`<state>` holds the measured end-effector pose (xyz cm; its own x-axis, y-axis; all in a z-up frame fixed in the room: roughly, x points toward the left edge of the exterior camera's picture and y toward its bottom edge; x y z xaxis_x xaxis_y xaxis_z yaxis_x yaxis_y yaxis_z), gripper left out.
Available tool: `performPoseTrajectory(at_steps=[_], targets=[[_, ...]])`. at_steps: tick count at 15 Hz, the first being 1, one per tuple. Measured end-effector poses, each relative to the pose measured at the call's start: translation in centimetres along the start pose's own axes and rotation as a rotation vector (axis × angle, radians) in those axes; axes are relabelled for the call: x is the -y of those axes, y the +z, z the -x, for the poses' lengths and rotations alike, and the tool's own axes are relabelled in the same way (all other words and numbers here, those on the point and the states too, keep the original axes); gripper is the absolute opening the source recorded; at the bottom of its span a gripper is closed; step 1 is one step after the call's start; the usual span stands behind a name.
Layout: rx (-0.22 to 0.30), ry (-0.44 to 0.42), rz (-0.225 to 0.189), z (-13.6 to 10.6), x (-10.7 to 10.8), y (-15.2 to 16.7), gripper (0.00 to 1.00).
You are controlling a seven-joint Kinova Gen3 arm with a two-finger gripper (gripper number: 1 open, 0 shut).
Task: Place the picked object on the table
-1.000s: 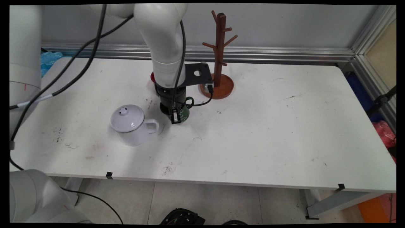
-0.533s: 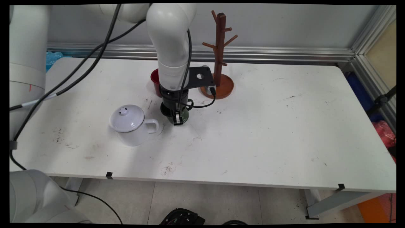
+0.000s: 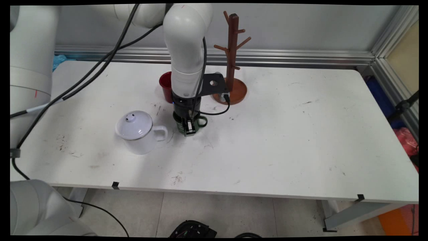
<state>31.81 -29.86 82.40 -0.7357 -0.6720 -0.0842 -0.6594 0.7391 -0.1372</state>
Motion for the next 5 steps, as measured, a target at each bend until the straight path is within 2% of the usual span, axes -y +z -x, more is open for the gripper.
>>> performPoseTrajectory(at_steps=[5], targets=[[-0.012,0.001,-0.006,-0.15,0.09,-0.23,1.00]])
